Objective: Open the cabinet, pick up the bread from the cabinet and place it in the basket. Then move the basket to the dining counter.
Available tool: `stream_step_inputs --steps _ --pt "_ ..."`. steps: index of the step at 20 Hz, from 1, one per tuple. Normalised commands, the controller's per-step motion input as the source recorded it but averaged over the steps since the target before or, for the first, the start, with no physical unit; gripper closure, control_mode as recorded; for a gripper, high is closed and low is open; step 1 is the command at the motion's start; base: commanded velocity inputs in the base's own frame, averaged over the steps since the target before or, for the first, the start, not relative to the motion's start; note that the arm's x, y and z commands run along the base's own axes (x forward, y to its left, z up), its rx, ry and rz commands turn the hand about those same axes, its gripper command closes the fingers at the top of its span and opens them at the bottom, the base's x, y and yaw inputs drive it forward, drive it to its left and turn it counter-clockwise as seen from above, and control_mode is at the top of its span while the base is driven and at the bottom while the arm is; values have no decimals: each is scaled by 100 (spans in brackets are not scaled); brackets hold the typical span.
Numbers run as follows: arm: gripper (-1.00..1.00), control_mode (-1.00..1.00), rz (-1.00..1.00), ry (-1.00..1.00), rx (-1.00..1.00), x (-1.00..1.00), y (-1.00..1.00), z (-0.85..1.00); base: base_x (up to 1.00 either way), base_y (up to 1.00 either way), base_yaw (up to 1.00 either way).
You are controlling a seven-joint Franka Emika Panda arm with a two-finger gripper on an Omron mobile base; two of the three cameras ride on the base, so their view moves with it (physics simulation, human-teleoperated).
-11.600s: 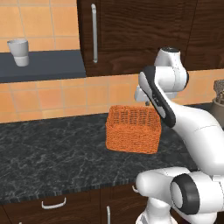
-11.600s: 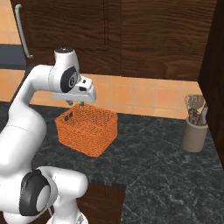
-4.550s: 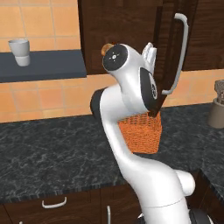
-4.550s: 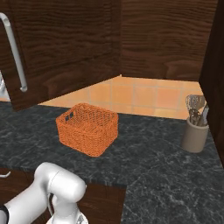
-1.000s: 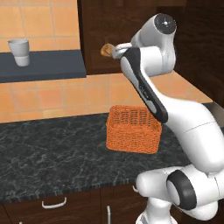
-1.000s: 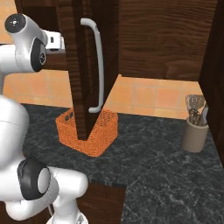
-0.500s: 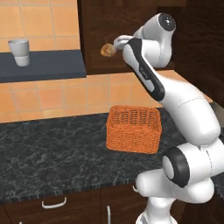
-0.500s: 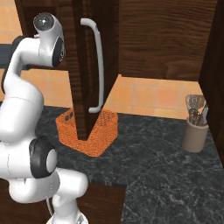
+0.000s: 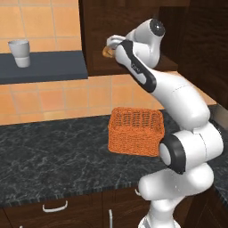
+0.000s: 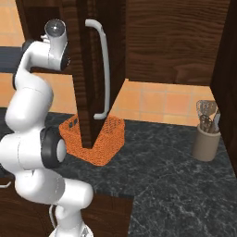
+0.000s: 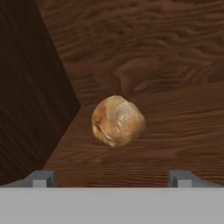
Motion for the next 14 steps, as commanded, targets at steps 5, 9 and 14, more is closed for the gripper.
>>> stream_step_inputs --steps 5,9,14 --pt "-100 -100 1 4 0 72 9 0 0 0 0" --pt "-100 -100 1 13 0 42 7 -3 0 0 0" --pt "-100 -100 0 14 0 49 16 -15 0 0 0"
